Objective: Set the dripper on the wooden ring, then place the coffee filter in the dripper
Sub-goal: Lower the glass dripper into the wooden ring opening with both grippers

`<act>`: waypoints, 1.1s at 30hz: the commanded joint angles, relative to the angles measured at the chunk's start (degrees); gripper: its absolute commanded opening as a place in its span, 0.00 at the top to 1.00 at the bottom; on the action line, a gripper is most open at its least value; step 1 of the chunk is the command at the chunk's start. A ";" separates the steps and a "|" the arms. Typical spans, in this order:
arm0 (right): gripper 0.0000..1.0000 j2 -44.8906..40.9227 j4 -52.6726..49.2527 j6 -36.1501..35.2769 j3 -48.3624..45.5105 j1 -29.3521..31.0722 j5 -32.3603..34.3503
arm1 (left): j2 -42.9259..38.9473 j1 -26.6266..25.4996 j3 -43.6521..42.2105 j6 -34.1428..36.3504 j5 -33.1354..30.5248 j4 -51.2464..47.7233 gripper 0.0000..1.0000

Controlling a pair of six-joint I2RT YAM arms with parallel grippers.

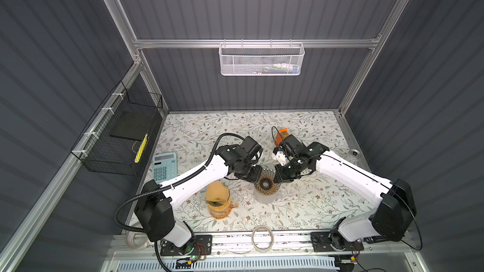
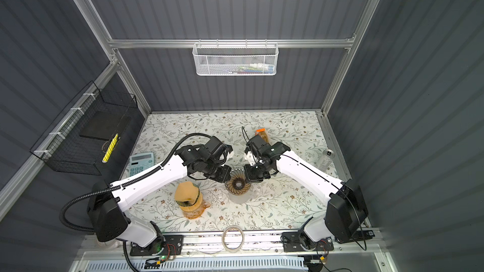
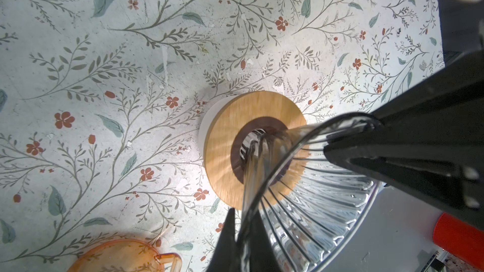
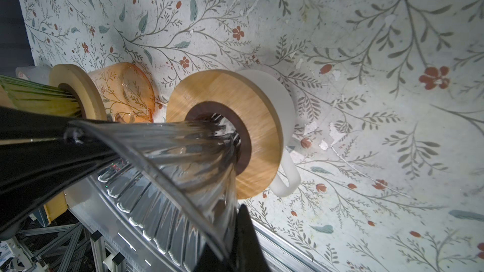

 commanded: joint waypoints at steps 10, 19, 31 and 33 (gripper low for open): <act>0.98 6.05 3.75 0.48 -0.23 0.20 2.94 | 5.88 -1.69 -4.69 2.74 2.74 -0.23 1.00; 0.98 8.18 5.16 0.49 -0.11 0.20 4.09 | 7.46 -1.70 -4.67 2.70 2.83 0.13 1.00; 0.99 10.71 6.34 0.31 0.04 0.17 4.43 | 9.75 -1.69 -4.50 2.94 3.05 0.04 1.00; 0.99 11.14 6.44 0.16 0.13 0.17 4.62 | 10.14 -1.68 -4.32 3.02 2.90 -0.22 1.00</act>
